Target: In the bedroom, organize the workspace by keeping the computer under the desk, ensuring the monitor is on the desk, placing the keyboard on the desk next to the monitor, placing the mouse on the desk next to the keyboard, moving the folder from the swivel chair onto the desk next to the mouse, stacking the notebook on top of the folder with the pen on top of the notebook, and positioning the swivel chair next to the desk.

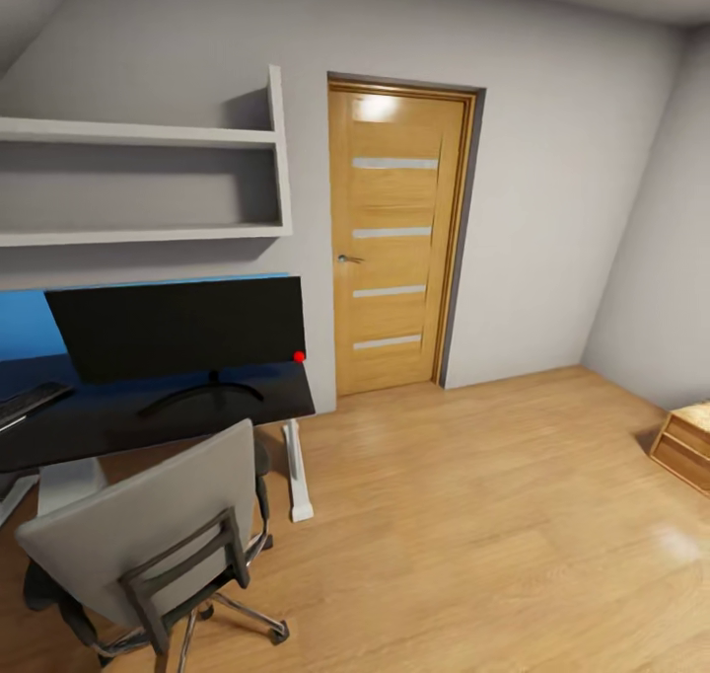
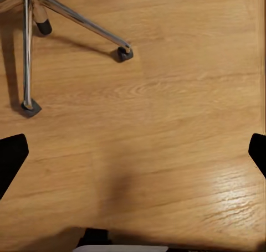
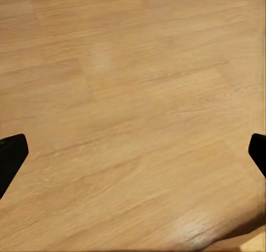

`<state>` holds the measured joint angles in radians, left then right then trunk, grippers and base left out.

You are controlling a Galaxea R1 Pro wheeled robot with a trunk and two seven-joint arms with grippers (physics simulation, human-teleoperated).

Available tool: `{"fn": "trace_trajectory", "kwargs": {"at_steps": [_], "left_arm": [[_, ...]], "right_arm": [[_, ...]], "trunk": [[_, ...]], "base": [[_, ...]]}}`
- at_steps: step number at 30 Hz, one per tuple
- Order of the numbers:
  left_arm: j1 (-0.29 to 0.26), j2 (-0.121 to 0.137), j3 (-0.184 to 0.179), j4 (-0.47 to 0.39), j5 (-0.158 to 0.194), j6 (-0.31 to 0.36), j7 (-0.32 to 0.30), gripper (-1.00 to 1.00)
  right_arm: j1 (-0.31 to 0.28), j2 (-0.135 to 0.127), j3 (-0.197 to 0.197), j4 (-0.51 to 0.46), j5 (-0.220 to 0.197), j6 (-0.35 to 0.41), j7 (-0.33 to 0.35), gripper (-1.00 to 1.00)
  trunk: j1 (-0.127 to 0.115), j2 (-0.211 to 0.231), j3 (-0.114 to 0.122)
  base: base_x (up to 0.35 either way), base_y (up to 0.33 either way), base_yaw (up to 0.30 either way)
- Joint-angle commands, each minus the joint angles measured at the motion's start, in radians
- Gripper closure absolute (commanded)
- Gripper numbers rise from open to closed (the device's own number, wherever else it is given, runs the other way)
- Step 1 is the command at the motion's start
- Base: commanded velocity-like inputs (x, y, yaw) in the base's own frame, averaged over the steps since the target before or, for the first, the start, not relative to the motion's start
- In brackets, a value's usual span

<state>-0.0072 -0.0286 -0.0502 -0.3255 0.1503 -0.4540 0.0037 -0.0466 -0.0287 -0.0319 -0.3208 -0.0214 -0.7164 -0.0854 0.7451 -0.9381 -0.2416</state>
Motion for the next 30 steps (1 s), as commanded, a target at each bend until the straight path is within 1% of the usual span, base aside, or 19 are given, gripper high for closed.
{"fn": "trace_trajectory", "kwargs": {"at_steps": [1, 5, 26, 30], "left_arm": [[0.0, 0.0, -0.004, 0.0, 0.01, -0.003, 0.002, -1.0], [0.0, 0.0, -0.001, 0.0, 0.011, -0.003, 0.005, -1.0], [0.0, -0.001, -0.003, 0.0, 0.008, -0.002, 0.005, -1.0], [0.0, -0.001, -0.003, 0.001, 0.008, -0.001, 0.005, -1.0]], "right_arm": [[-0.001, 0.0, 0.0, 0.001, -0.002, -0.003, 0.0, -1.0], [-0.001, 0.001, 0.0, 0.002, -0.003, -0.002, -0.001, -1.0], [-0.001, 0.001, 0.001, 0.009, 0.001, 0.002, 0.001, -1.0], [-0.001, 0.001, 0.004, 0.015, 0.003, 0.004, 0.004, -1.0]], "trunk": [[0.0, -0.001, -0.001], [0.0, -0.001, -0.001], [0.0, -0.001, -0.001], [0.0, -0.001, -0.001]], "base": [[0.011, 0.0, -0.264], [0.128, 0.0, -0.267], [0.321, 0.0, -0.27], [0.327, 0.0, -0.131]]}}
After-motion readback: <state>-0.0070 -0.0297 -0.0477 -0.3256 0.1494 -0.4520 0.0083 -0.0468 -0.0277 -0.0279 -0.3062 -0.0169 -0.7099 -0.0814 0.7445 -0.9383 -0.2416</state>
